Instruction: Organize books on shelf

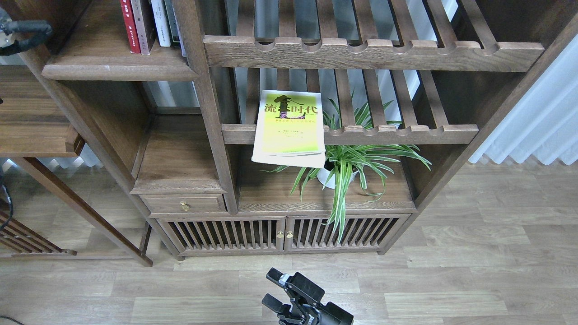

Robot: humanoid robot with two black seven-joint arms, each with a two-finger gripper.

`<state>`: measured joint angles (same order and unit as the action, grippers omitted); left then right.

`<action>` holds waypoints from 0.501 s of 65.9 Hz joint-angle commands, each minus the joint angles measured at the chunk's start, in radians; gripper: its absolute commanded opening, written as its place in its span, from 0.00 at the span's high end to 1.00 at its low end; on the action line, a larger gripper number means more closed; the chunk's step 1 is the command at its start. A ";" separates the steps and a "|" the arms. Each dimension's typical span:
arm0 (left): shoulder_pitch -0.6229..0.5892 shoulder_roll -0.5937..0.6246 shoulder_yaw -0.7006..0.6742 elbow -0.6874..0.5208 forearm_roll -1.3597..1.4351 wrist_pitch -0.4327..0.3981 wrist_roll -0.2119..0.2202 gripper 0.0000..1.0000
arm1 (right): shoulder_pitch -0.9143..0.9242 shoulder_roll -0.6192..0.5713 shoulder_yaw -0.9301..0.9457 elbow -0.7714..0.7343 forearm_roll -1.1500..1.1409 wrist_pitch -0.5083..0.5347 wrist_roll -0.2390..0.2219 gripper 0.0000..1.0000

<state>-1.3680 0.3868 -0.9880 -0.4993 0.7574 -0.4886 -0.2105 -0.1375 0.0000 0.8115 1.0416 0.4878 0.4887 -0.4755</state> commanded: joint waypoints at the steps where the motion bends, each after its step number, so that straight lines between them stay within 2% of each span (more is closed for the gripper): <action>1: 0.021 0.052 -0.006 -0.061 -0.007 0.000 0.006 0.31 | 0.006 0.000 0.000 -0.002 0.000 0.000 0.008 0.01; 8: 0.076 0.115 -0.008 -0.145 -0.009 0.000 0.005 0.13 | 0.012 0.000 0.000 -0.002 -0.002 0.000 0.052 0.01; 15: 0.138 0.173 -0.012 -0.248 -0.015 0.000 0.006 0.13 | 0.025 0.000 0.002 -0.002 0.000 0.000 0.097 0.01; 23: 0.254 0.224 -0.052 -0.383 -0.036 0.000 0.008 0.12 | 0.029 0.000 0.002 -0.005 -0.002 0.000 0.101 0.01; 33: 0.423 0.262 -0.164 -0.551 -0.036 0.000 0.014 0.12 | 0.032 0.000 0.025 -0.011 -0.002 0.000 0.106 0.01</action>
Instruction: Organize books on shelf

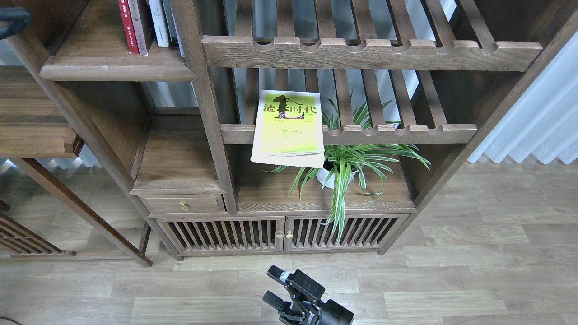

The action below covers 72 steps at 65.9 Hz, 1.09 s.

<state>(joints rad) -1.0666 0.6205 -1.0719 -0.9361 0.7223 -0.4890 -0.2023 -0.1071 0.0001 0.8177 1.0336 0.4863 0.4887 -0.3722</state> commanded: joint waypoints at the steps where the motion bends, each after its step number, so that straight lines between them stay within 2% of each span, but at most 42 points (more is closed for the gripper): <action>1: 0.134 0.031 -0.089 -0.125 -0.001 0.000 0.007 0.12 | 0.001 0.000 0.020 -0.003 0.000 0.000 0.003 0.01; 19: 0.465 0.036 -0.332 -0.368 -0.087 0.000 0.021 0.11 | 0.007 0.000 0.024 -0.003 0.000 0.000 0.003 0.01; 26: 0.608 0.036 -0.390 -0.444 -0.179 0.000 0.055 0.09 | 0.007 0.000 0.024 -0.004 0.000 0.000 0.003 0.01; 36: 0.691 0.004 -0.470 -0.446 -0.198 0.000 0.096 0.09 | 0.010 0.000 0.024 -0.009 0.000 0.000 0.003 0.01; 37: 0.735 -0.040 -0.509 -0.444 -0.199 0.000 0.134 0.09 | 0.017 0.000 0.024 -0.020 0.000 0.000 0.012 0.01; 42: 0.786 -0.097 -0.545 -0.441 -0.202 0.000 0.188 0.09 | 0.033 0.000 0.024 -0.040 0.002 0.000 0.048 0.01; 52: 0.864 -0.261 -0.560 -0.441 -0.224 0.000 0.265 0.06 | 0.055 0.000 0.018 -0.053 0.002 0.000 0.127 0.01; 64: 0.910 -0.381 -0.550 -0.418 -0.333 0.000 0.345 0.06 | 0.058 0.000 0.015 -0.053 0.002 0.000 0.134 0.01; 72: 0.962 -0.439 -0.533 -0.405 -0.397 0.000 0.357 0.06 | 0.069 0.000 0.000 -0.052 -0.002 0.000 0.134 0.01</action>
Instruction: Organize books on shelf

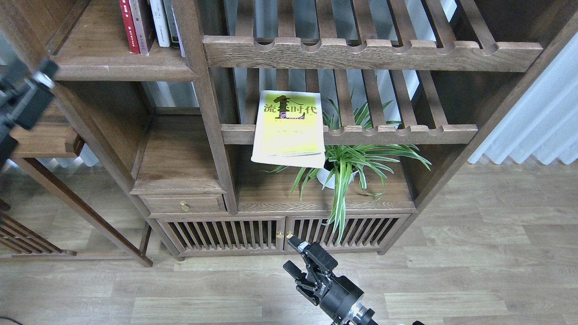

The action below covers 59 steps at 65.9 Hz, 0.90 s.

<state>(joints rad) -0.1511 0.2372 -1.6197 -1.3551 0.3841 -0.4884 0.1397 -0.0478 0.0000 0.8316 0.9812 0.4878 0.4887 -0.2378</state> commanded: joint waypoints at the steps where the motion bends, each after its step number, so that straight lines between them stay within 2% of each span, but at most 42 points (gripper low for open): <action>1: 0.053 -0.062 0.017 0.017 -0.063 0.000 0.015 0.06 | 0.012 0.000 -0.020 0.001 -0.005 0.000 0.002 0.01; 9: 0.133 -0.101 0.024 0.033 -0.114 0.000 0.014 0.06 | 0.085 0.000 -0.092 -0.006 -0.003 0.000 0.012 0.01; 12: 0.166 -0.108 0.027 0.044 -0.136 0.000 0.014 0.06 | 0.117 0.000 -0.118 -0.015 -0.003 0.000 0.032 0.01; 13: 0.211 -0.113 0.027 0.065 -0.155 0.000 0.014 0.06 | 0.162 0.000 -0.161 -0.041 -0.003 0.000 0.066 0.01; 17: 0.249 -0.110 0.026 0.088 -0.166 0.000 0.011 0.04 | 0.216 0.000 -0.222 -0.073 -0.003 0.000 0.103 0.01; 28: 0.303 -0.110 0.009 0.155 -0.229 0.000 0.006 0.00 | 0.319 0.000 -0.371 -0.136 -0.003 0.000 0.158 0.01; 48: 0.352 -0.108 0.012 0.343 -0.303 0.000 0.011 0.00 | 0.345 0.000 -0.378 -0.138 -0.061 0.000 0.163 0.01; 59: 0.389 -0.107 0.015 0.373 -0.303 0.000 0.011 0.00 | 0.365 0.000 -0.304 -0.111 -0.054 0.000 0.179 0.01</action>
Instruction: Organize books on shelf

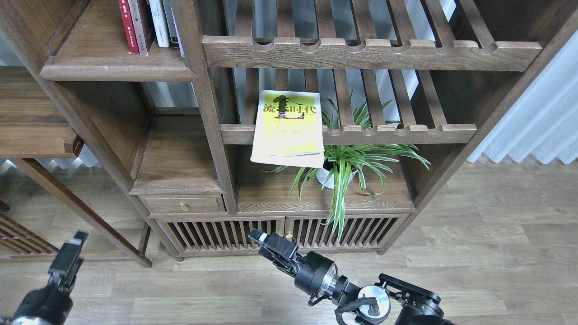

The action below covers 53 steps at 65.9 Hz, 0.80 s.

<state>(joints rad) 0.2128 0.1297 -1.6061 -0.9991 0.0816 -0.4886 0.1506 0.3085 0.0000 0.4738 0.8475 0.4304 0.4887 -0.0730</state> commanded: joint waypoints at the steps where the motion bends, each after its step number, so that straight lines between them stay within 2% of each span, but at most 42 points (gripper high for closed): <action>1: 0.025 0.001 0.002 0.020 0.000 0.000 0.000 0.00 | 0.009 0.000 0.058 0.028 0.004 0.000 0.018 0.01; 8: 0.020 -0.001 0.002 0.063 -0.011 0.000 0.000 0.00 | 0.009 0.000 0.072 0.061 0.007 0.000 0.074 0.01; 13: 0.016 -0.001 0.002 0.079 -0.016 0.000 0.000 0.00 | 0.011 0.000 0.083 0.058 0.007 0.000 0.090 0.01; 42: 0.007 0.005 -0.008 0.102 -0.017 0.000 0.000 0.00 | 0.115 0.000 0.095 0.061 0.001 0.000 0.079 0.01; 53: -0.015 0.013 -0.012 0.102 -0.017 0.000 0.003 0.00 | 0.141 0.000 0.100 0.051 -0.001 -0.163 0.088 0.01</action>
<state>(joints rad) 0.2169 0.1355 -1.6137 -0.8976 0.0644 -0.4887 0.1523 0.4303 0.0000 0.5689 0.9023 0.4290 0.4020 0.0060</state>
